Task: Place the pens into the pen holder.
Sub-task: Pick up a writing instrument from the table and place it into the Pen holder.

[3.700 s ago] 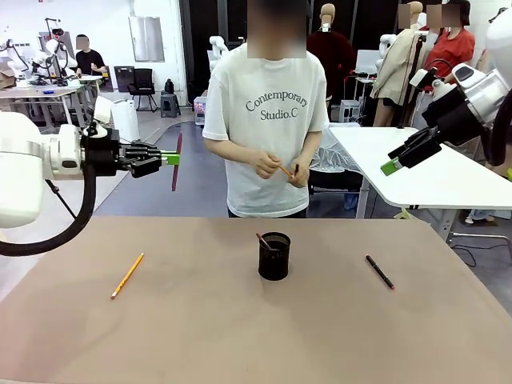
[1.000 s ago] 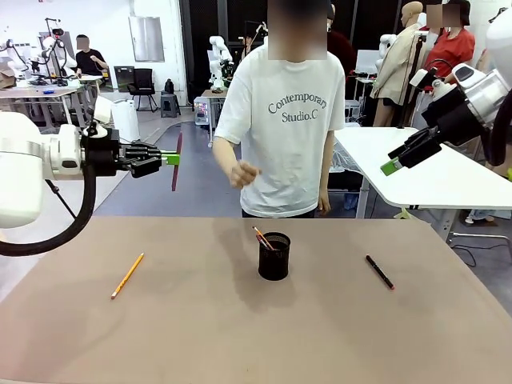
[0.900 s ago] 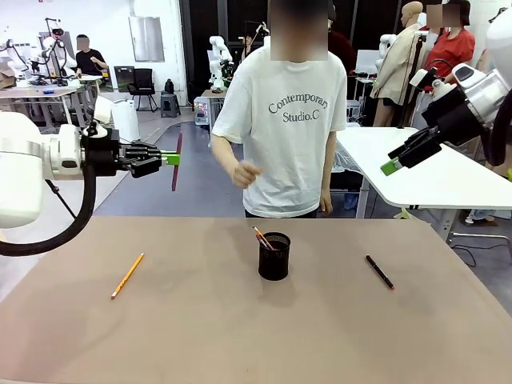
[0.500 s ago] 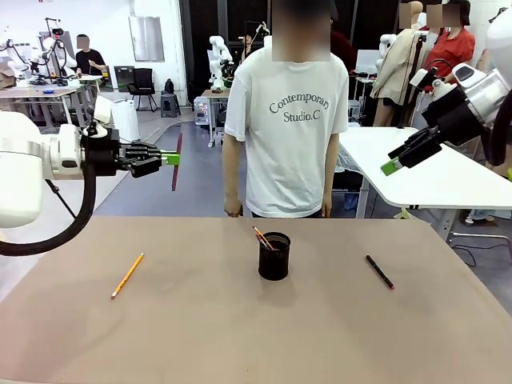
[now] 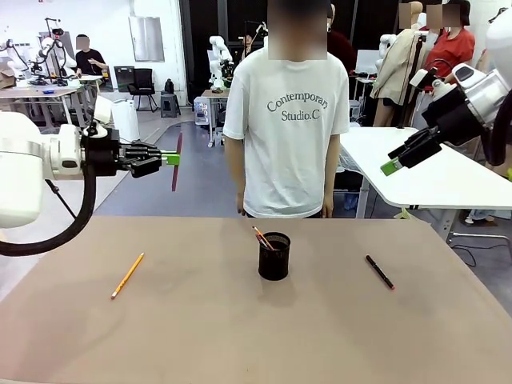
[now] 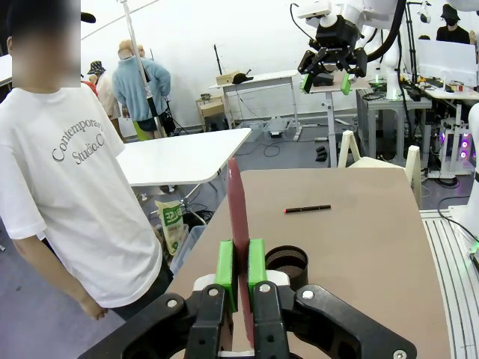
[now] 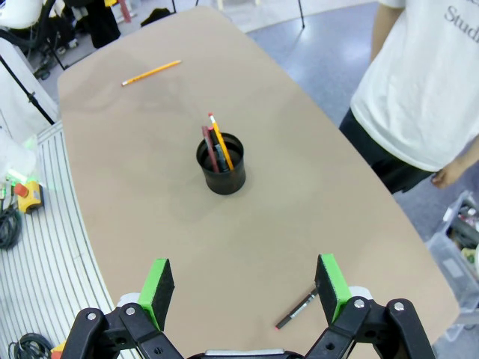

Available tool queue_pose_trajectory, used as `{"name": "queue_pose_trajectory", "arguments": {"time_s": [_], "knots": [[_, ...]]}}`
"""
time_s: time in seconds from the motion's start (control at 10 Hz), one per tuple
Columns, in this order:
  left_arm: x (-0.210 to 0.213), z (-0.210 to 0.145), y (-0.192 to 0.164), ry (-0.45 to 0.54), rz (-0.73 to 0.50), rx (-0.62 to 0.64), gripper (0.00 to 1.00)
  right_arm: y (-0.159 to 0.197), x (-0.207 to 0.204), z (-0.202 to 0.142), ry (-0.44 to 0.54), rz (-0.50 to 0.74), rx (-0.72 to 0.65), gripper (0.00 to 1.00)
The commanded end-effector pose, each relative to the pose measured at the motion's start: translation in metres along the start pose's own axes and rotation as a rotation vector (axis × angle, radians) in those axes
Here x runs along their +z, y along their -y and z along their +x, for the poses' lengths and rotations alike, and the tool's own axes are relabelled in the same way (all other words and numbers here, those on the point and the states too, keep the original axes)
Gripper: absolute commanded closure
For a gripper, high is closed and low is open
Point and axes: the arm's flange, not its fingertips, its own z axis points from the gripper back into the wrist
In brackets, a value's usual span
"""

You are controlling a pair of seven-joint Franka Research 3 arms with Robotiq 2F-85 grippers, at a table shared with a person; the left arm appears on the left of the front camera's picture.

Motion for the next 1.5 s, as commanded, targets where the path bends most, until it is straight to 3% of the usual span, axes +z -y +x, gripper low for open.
{"name": "queue_pose_trajectory", "arguments": {"time_s": [0.0, 0.3, 0.4, 0.7, 1.0, 1.1, 1.4], "knots": [[0.000, 0.003, -0.002, -0.007, 0.000, -0.001, 1.00, 0.000, 0.001, 0.001, 0.003, 0.003, 0.002, 0.00], [0.000, 0.000, 0.000, 0.000, 0.000, 0.000, 1.00, 0.000, 0.001, 0.001, 0.003, 0.003, 0.002, 0.00], [-0.019, -0.004, 0.008, 0.067, 0.021, 0.009, 1.00, 0.000, 0.001, 0.001, 0.003, 0.003, 0.002, 0.00], [-0.067, -0.018, 0.021, 0.130, -0.086, 0.072, 1.00, 0.000, 0.001, 0.001, 0.003, 0.003, 0.002, 0.00], [-0.124, -0.049, 0.035, 0.154, -0.105, 0.047, 1.00, 0.000, 0.001, 0.001, 0.003, 0.003, 0.002, 0.00], [-0.138, -0.059, 0.037, 0.164, -0.162, 0.071, 1.00, 0.000, 0.001, 0.001, 0.003, 0.003, 0.002, 0.00], [-0.189, -0.095, 0.030, 0.239, -0.054, 0.020, 1.00, 0.000, 0.001, 0.001, 0.003, 0.003, 0.002, 0.00]]}}
